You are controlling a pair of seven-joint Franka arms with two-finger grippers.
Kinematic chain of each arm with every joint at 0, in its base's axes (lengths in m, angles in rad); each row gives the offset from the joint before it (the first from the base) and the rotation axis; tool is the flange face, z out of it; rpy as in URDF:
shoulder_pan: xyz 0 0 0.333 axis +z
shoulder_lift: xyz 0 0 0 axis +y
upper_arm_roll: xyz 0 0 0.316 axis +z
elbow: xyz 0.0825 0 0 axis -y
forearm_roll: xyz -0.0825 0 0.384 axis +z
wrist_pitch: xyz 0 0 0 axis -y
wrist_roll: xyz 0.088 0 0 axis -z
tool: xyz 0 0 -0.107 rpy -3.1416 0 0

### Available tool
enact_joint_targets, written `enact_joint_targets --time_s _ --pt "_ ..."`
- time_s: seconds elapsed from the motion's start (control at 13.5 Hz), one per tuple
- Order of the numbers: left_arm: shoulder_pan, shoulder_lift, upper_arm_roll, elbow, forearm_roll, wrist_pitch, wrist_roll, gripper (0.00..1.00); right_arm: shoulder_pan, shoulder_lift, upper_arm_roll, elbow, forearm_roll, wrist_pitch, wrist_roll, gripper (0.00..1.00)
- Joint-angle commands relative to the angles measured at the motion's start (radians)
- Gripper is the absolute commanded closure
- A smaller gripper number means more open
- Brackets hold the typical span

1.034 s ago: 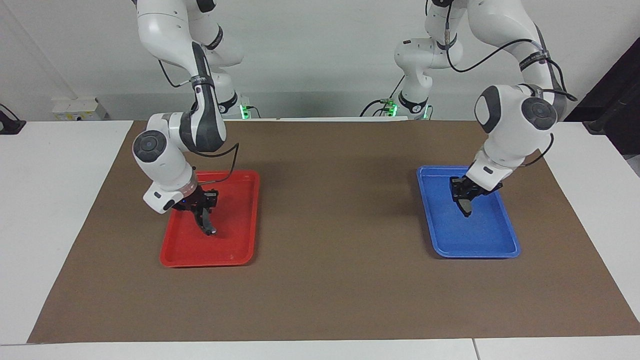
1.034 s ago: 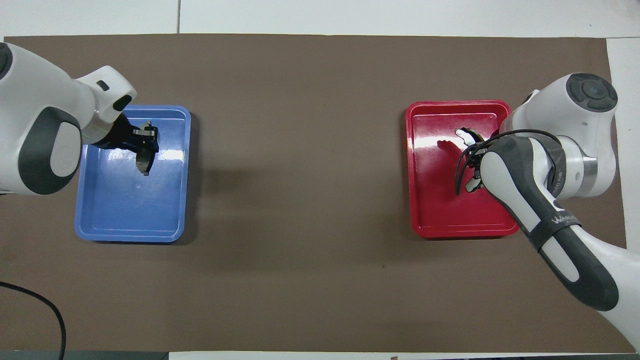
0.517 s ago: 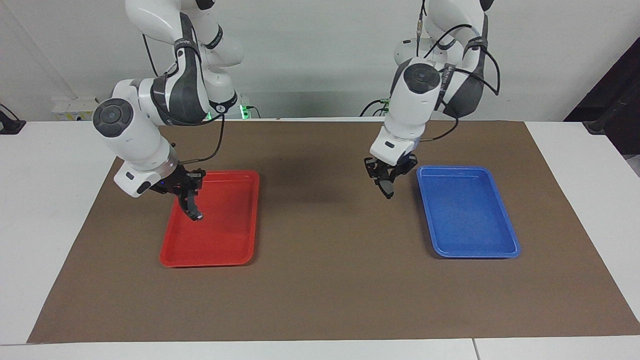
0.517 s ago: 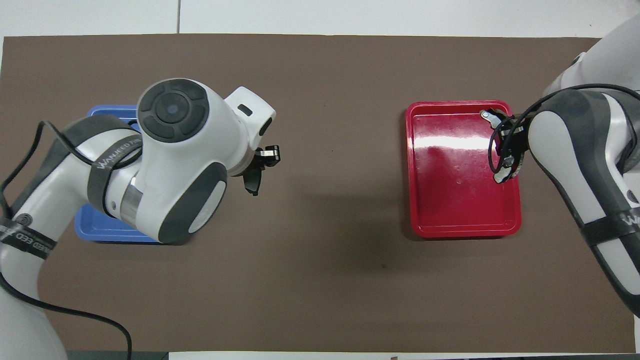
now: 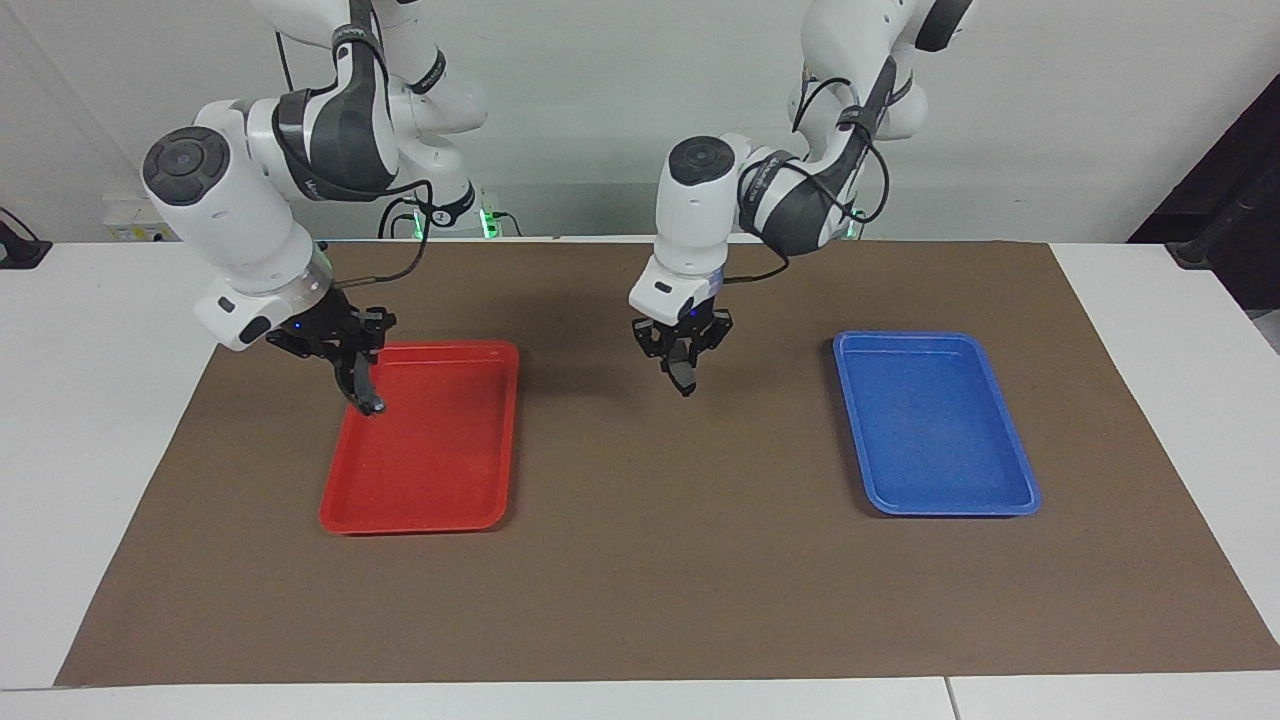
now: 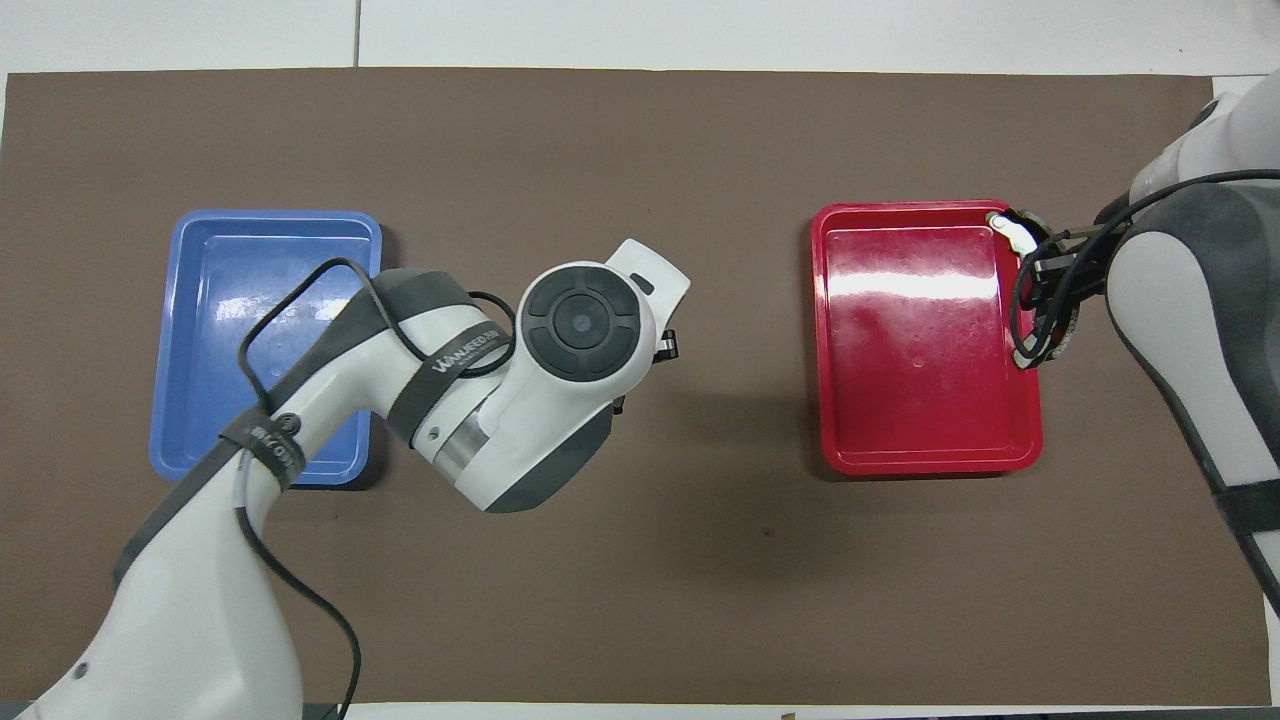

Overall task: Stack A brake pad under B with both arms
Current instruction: 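Carry the dark pad with the left gripper toward the table center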

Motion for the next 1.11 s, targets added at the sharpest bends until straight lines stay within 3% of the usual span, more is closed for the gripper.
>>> enact_joint_targets --time_s 0.0,0.67,0.89,0.96,1.03 --pt "-0.04 0.123 0.005 0.096 0.061 0.024 -0.059 0.99 -0.016 -0.016 0.008 -0.019 0.001 0.018 -0.027 1.0" --pt "-0.11 0.271 0.019 0.161 0.063 0.018 -0.09 0.99 -0.021 -0.015 0.006 -0.011 0.001 0.015 -0.033 1.0" --pt "-0.11 0.281 0.02 0.167 0.064 0.019 -0.096 0.99 -0.021 -0.015 0.006 -0.011 0.001 0.018 -0.033 1.0" --pt "-0.11 0.283 0.022 0.168 0.064 0.024 -0.096 0.92 -0.021 -0.015 0.006 -0.011 0.001 0.018 -0.033 1.0" --pt "-0.11 0.283 0.025 0.175 0.064 0.024 -0.096 0.78 -0.021 -0.015 0.006 -0.011 0.001 0.018 -0.033 1.0"
